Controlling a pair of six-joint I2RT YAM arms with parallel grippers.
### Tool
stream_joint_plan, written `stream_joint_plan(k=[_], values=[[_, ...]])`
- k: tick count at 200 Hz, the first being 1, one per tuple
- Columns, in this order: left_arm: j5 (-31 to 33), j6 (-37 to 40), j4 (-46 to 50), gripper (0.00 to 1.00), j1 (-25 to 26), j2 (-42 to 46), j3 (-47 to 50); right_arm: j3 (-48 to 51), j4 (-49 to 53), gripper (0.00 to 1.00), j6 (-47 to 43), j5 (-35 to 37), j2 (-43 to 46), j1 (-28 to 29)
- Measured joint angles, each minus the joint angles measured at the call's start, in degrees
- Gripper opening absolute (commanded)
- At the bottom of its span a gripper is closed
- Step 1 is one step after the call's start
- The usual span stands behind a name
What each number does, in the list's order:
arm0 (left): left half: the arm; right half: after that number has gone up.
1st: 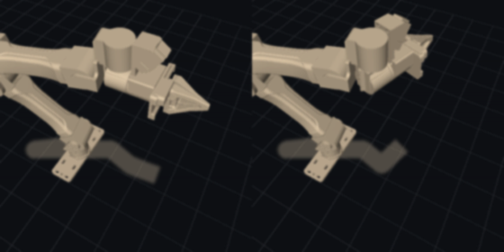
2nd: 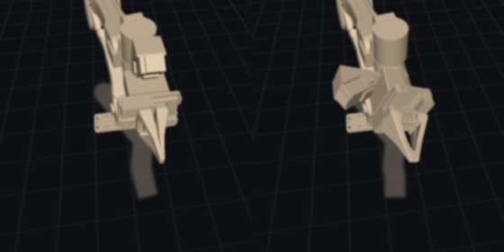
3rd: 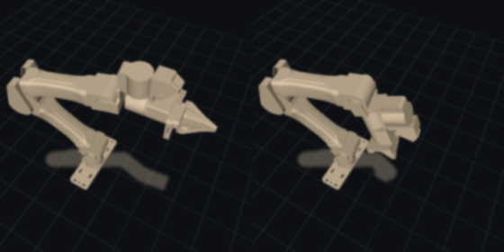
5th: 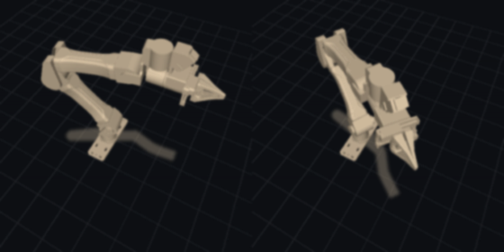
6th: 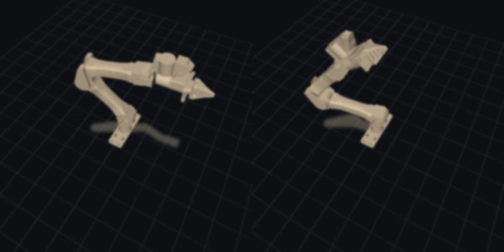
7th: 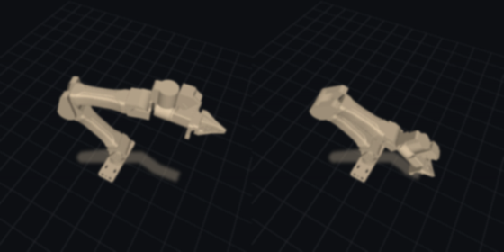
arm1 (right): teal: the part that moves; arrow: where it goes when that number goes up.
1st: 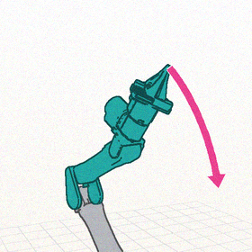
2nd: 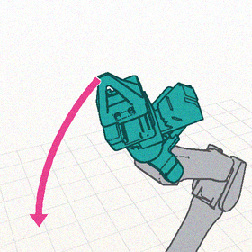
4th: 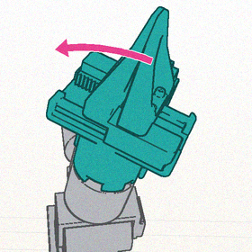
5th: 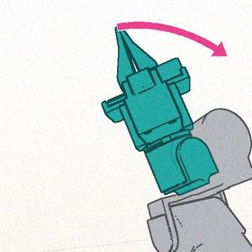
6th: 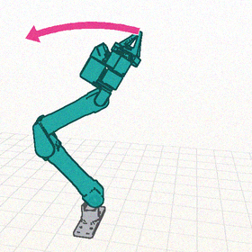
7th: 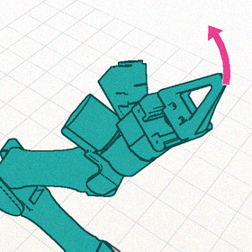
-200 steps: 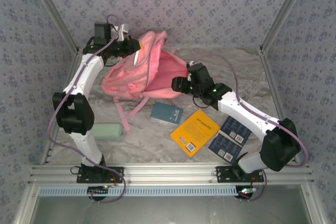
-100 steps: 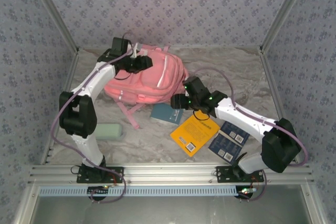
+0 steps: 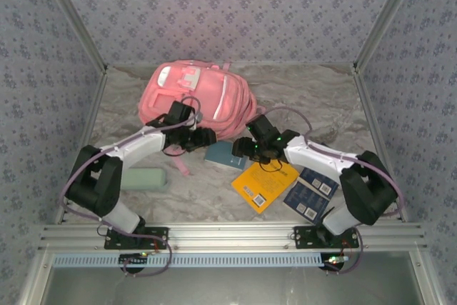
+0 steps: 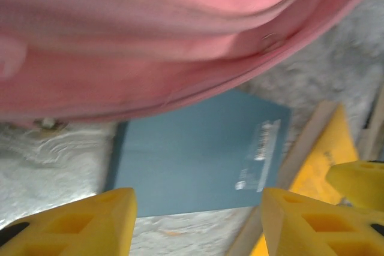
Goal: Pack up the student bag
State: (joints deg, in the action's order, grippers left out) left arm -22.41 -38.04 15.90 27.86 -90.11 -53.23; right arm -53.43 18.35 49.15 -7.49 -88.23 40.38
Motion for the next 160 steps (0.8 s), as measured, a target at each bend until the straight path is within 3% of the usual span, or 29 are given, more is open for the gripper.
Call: stream_joint_plan(k=[48,160], values=[[4.11,-2.6,-5.62,0.51,0.31,-1.07,2.21,-1.53,-2.12,0.7,0.83,-2.32,-8.52,-0.81],[5.05,-5.14,-14.03,0.39,1.95,-6.36,6.47,-5.31,-3.8,0.67,4.33,-6.36,-13.57,-2.84]])
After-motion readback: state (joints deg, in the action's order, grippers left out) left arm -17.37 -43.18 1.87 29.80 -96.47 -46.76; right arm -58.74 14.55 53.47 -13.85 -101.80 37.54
